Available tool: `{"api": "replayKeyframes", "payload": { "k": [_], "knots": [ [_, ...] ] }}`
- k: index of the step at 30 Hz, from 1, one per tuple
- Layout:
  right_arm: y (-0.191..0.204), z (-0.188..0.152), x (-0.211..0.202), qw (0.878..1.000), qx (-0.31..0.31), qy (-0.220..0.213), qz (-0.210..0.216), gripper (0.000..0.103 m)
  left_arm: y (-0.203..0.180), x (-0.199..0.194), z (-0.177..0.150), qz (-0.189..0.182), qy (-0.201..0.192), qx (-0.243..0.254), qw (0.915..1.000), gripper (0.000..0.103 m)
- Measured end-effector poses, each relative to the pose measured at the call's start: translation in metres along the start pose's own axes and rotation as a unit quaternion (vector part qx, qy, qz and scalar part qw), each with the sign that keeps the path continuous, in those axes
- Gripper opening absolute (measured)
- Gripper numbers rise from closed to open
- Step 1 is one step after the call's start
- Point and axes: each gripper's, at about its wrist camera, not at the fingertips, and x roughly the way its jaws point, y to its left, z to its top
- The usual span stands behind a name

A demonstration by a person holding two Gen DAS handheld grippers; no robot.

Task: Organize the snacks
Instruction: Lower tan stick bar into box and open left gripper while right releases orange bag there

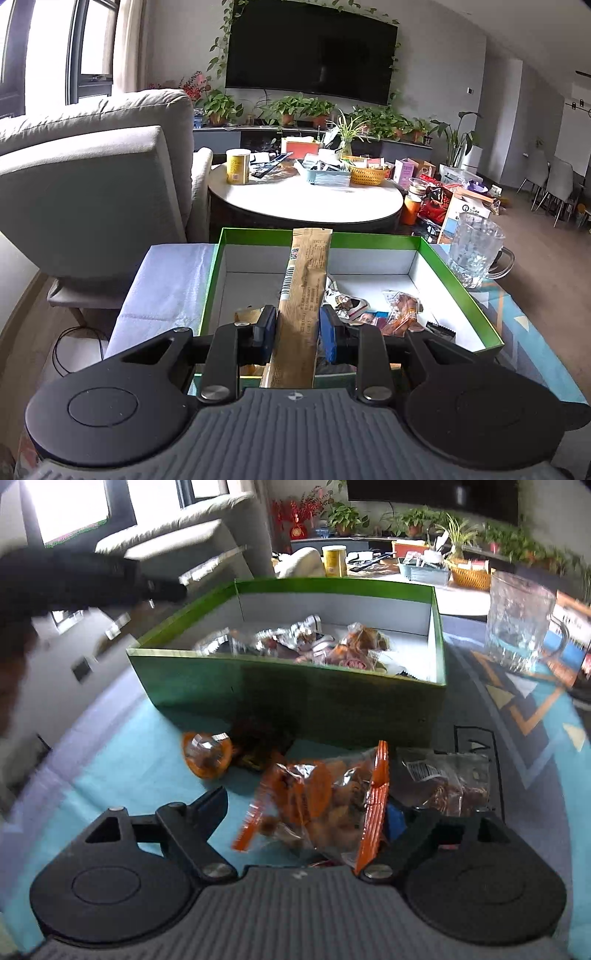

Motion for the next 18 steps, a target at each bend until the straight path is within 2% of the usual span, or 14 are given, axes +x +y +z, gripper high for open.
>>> {"api": "replayKeyframes", "payload": {
  "k": [3,6,13,18],
  "knots": [
    [-0.003,-0.003,-0.004,1.0,-0.012,-0.013,-0.005,0.055,0.004,0.0,-0.001,0.003,0.0,-0.006,1.0,0.024],
    [-0.015,0.003,-0.016,1.0,0.015,-0.02,0.008,0.039,0.006,-0.002,-0.001,0.003,-0.002,-0.011,0.9999,0.024],
    [-0.026,0.02,-0.051,0.996,0.034,-0.083,0.022,0.037,0.004,-0.008,0.0,0.003,-0.01,-0.009,0.9999,0.024],
    [-0.033,0.032,-0.06,0.991,0.056,-0.118,0.034,0.037,0.003,-0.009,-0.001,0.004,-0.011,-0.009,0.9999,0.024]
  ]
}}
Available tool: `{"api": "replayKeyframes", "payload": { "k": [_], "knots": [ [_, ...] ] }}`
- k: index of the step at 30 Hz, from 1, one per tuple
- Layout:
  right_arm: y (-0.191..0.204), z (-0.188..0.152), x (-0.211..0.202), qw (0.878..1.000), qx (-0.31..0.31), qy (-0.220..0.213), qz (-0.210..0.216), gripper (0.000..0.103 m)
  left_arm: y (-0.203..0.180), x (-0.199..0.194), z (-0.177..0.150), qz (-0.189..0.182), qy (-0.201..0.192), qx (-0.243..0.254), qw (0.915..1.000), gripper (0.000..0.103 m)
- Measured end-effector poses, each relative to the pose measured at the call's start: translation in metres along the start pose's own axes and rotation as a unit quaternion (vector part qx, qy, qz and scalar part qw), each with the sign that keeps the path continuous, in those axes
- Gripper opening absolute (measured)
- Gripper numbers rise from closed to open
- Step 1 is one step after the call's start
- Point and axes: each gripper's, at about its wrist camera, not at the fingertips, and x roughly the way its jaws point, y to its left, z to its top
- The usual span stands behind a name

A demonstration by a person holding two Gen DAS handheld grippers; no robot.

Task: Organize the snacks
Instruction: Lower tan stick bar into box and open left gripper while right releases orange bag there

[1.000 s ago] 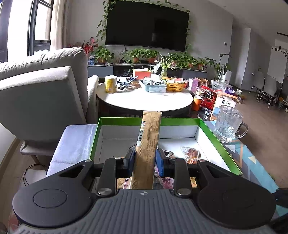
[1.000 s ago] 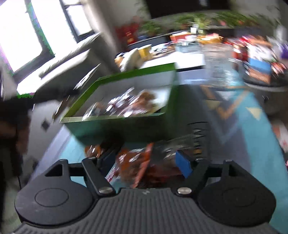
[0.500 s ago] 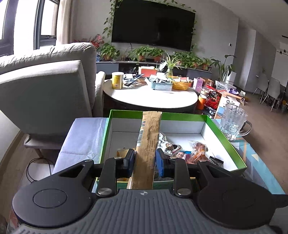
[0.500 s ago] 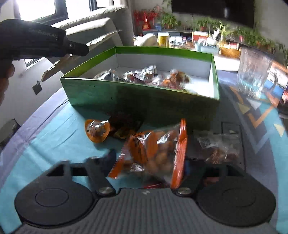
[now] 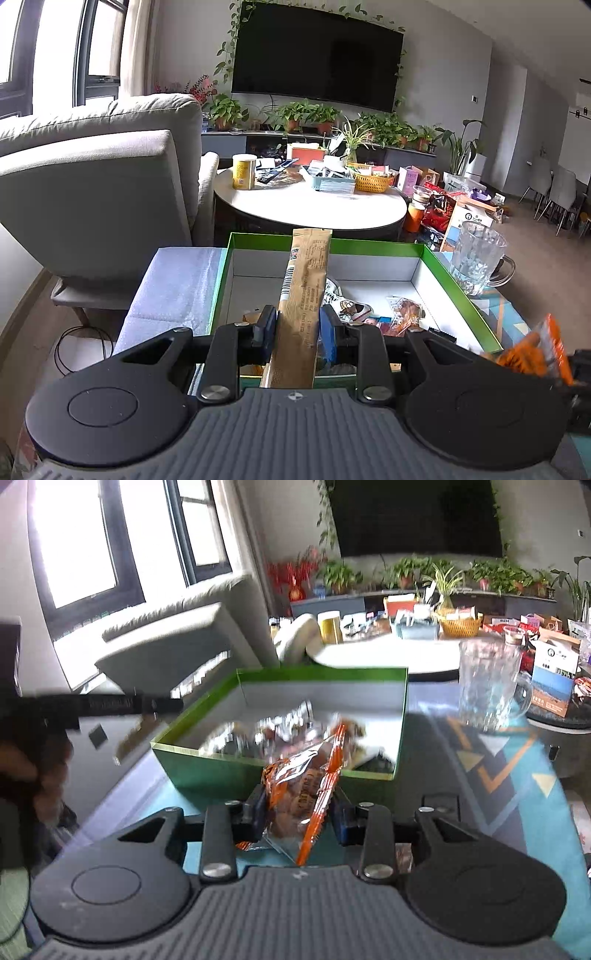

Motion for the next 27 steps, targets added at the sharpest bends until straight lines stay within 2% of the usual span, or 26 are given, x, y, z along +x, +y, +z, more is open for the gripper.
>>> {"api": "replayKeyframes", "payload": {
  "k": [8,12,14,15,18,27],
  "knots": [
    [-0.003,0.008,0.0,1.0,0.007,-0.018,-0.007,0.037,-0.003,0.014,0.01,-0.003,0.002,-0.001,1.0,0.024],
    [-0.003,0.011,-0.001,1.0,0.008,-0.023,-0.005,0.037,-0.001,0.038,0.017,0.007,0.0,-0.003,1.0,0.027],
    [-0.004,0.014,0.0,1.0,0.01,-0.026,-0.004,0.037,0.003,0.05,0.018,0.023,0.006,-0.017,0.9996,0.028],
    [-0.004,0.015,-0.001,1.0,0.011,-0.028,-0.004,0.037,0.005,0.054,0.018,0.034,0.01,-0.027,0.999,0.032],
    [-0.005,0.019,0.001,0.999,0.014,-0.033,-0.003,0.037,0.008,0.051,0.013,0.032,0.002,-0.034,0.9989,0.046],
    [-0.007,0.028,0.017,0.999,0.023,-0.033,0.005,0.037,0.014,0.019,0.001,0.043,-0.018,-0.017,0.9988,0.047]
  ]
}}
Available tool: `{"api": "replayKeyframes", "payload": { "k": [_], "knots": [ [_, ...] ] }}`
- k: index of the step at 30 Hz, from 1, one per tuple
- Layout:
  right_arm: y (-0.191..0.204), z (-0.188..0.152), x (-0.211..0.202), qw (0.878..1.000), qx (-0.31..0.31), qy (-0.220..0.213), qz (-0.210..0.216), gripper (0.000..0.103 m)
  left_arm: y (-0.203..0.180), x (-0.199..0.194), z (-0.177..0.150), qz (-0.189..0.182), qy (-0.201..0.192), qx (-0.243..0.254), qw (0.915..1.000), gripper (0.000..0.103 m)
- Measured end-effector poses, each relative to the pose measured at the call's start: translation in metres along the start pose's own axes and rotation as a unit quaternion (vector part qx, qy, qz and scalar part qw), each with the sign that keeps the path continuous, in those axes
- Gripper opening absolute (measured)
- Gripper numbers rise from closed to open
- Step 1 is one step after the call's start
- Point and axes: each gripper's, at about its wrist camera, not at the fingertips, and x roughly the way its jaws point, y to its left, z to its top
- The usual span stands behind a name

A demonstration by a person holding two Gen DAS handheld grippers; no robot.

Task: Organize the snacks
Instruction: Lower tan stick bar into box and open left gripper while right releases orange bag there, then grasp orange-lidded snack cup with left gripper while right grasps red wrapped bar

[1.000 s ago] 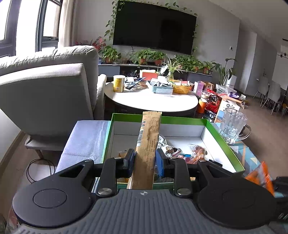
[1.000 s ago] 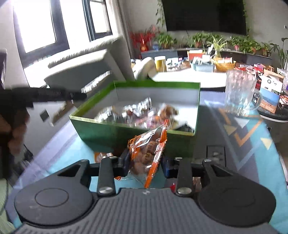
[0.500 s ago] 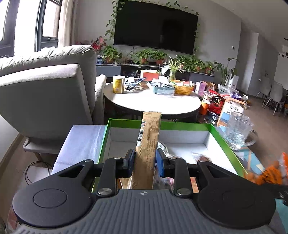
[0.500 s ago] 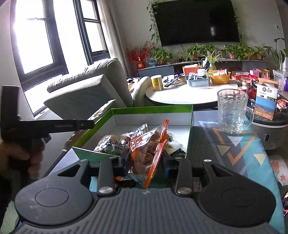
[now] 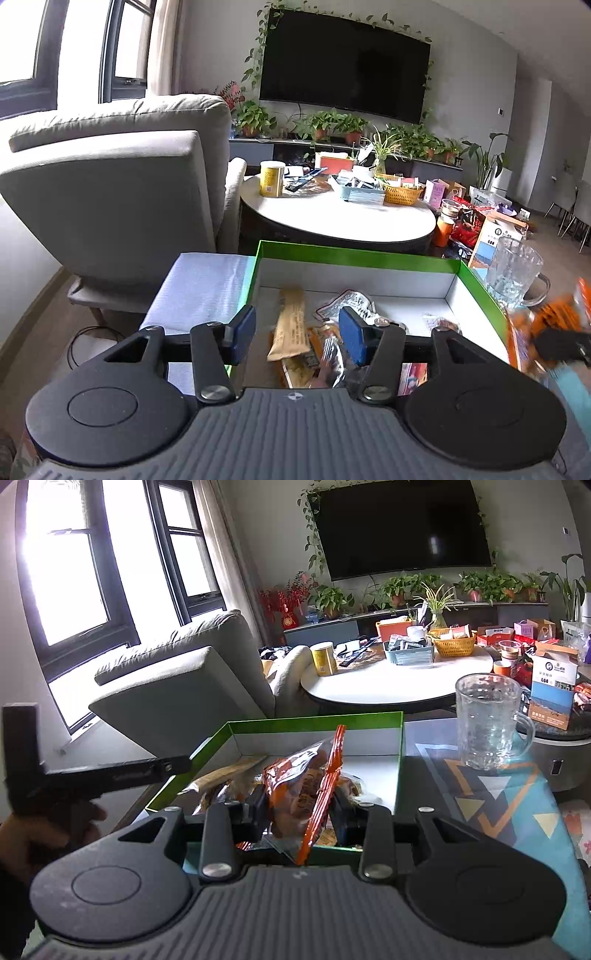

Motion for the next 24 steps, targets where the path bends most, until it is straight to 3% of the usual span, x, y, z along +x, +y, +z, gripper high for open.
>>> {"api": "replayKeyframes", "payload": {
  "k": [12,20,22,24],
  "knots": [
    [0.003,0.016,0.046,0.999,0.026,0.028,0.014,0.037,0.005,-0.02,-0.022,0.008,0.032,-0.01,0.9994,0.048],
    [-0.001,0.014,0.077,0.996,0.062,0.056,-0.009,0.039,0.007,-0.024,-0.03,0.012,0.05,-0.014,0.9986,0.048],
    [0.001,0.011,0.078,0.996,0.054,0.061,-0.028,0.043,0.007,-0.025,-0.031,0.011,0.051,-0.015,0.9985,0.048],
    [0.002,0.009,0.074,0.996,0.053,0.055,-0.039,0.055,0.007,-0.025,-0.033,0.01,0.053,-0.016,0.9984,0.048]
  ]
}}
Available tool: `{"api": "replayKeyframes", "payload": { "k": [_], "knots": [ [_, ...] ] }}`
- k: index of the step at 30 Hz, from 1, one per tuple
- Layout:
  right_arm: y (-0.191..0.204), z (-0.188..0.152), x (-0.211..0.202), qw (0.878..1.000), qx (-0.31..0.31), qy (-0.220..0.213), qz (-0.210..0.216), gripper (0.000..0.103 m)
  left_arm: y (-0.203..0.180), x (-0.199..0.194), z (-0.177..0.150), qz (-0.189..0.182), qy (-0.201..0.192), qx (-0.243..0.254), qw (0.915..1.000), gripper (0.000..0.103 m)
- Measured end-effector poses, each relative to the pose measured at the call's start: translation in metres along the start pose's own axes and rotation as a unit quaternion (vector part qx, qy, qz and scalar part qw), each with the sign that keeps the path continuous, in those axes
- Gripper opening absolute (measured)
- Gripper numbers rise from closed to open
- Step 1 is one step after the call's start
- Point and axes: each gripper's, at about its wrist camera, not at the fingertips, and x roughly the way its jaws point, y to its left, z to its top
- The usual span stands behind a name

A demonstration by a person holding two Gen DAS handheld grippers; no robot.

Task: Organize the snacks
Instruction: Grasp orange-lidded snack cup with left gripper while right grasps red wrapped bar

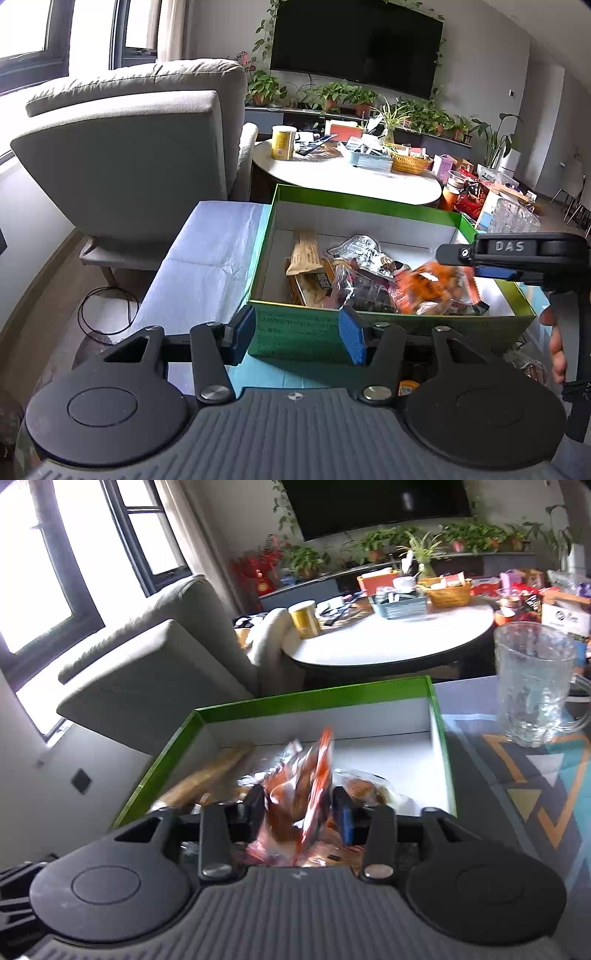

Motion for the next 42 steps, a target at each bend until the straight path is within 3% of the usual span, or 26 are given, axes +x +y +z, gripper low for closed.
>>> {"api": "replayKeyframes", "payload": {
  "k": [8,19,20,24,27,31,38,42],
  "knots": [
    [-0.015,0.003,-0.027,1.0,0.017,-0.008,0.008,0.059,-0.007,0.004,-0.005,-0.007,0.013,0.0,0.9999,0.048],
    [-0.028,-0.022,-0.075,0.999,-0.016,-0.039,0.006,0.059,-0.039,0.011,-0.027,-0.044,0.049,0.048,0.9967,0.049],
    [-0.031,-0.028,-0.081,0.999,-0.018,-0.047,-0.002,0.065,-0.043,0.014,-0.03,-0.048,0.054,0.051,0.9961,0.049],
    [-0.036,-0.053,-0.1,0.994,-0.024,-0.095,-0.058,0.065,-0.053,0.027,-0.041,-0.053,0.074,0.056,0.9943,0.049],
    [-0.04,-0.062,-0.103,0.996,-0.055,-0.047,-0.048,0.065,-0.055,0.031,-0.044,-0.051,0.07,0.053,0.9948,0.051],
    [-0.037,-0.078,-0.103,0.995,-0.074,-0.024,-0.063,0.065,-0.059,0.032,-0.045,-0.055,0.074,0.052,0.9943,0.051],
    [-0.039,-0.091,-0.102,0.999,-0.019,0.03,-0.03,0.064,-0.063,0.032,-0.049,-0.059,0.079,0.055,0.9937,0.051],
    [-0.034,-0.099,-0.097,0.998,-0.019,0.051,-0.025,0.062,-0.063,0.033,-0.052,-0.056,0.079,0.057,0.9937,0.051]
  ]
}}
